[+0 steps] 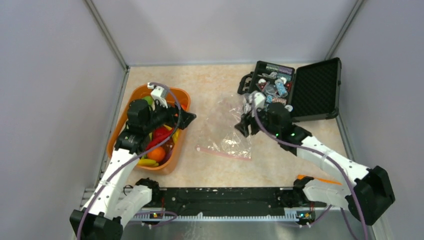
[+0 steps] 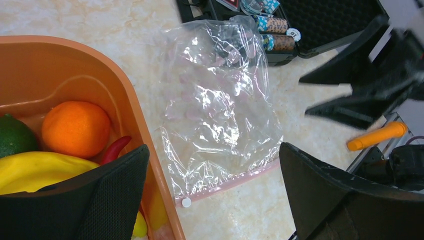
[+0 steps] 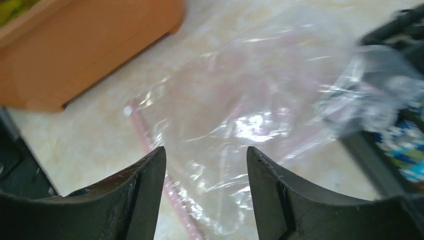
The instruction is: Place the food in the zip-top bag and seal the zipper
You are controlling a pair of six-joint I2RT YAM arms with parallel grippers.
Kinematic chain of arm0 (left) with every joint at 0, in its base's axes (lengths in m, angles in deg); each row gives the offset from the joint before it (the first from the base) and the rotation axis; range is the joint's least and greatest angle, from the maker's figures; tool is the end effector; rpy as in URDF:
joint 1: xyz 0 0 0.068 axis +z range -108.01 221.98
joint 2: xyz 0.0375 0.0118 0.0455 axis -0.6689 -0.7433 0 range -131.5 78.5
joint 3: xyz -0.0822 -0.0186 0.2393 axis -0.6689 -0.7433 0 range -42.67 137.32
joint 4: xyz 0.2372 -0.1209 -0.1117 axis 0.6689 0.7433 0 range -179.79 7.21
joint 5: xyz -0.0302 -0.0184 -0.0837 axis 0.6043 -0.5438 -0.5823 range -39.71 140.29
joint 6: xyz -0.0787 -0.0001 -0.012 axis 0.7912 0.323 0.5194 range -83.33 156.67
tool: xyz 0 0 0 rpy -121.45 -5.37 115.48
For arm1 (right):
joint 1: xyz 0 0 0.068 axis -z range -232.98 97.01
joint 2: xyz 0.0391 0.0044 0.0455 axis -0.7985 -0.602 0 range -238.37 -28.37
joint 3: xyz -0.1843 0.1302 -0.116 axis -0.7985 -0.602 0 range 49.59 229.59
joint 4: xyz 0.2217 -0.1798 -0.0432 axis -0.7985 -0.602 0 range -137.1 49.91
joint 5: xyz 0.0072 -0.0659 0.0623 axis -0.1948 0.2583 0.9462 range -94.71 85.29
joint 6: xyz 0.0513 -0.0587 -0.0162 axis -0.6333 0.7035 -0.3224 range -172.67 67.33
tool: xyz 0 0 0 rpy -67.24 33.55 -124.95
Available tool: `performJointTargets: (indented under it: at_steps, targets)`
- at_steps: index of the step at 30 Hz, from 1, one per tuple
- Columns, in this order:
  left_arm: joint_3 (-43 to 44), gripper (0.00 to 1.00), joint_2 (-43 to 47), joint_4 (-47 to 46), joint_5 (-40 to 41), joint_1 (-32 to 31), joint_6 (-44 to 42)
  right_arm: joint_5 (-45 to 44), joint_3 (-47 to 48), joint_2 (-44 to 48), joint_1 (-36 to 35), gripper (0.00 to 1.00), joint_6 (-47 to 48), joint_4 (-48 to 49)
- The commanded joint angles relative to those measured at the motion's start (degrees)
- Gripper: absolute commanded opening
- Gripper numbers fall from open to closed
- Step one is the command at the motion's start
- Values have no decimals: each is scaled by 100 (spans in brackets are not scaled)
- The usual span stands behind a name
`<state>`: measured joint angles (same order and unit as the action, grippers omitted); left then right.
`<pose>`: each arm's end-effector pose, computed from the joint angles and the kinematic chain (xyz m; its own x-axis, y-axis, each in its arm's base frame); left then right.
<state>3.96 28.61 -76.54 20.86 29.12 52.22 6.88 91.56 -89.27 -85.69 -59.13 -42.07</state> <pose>0.2535 -0.0925 0.3066 -0.4420 -0.1385 -0.8863 0.5550 0.7340 -0.3915 0.2549 0.1800 0.2445 -0.3757 -0.1102 -0.9202 -0.6491 0.7400 0.1764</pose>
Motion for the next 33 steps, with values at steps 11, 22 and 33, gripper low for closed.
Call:
performJointTargets:
  at_steps: [11,22,33]
  targets:
    - [-302,99,853,-376,1071,-15,42,801,-422,-1117,-1838,60,3280,925]
    - [-596,99,1456,-559,1652,-15,159,880,-337,-1834,-1844,64,5150,731]
    - [-523,99,1465,-425,1630,-15,82,931,119,-2707,-1686,60,5724,473]
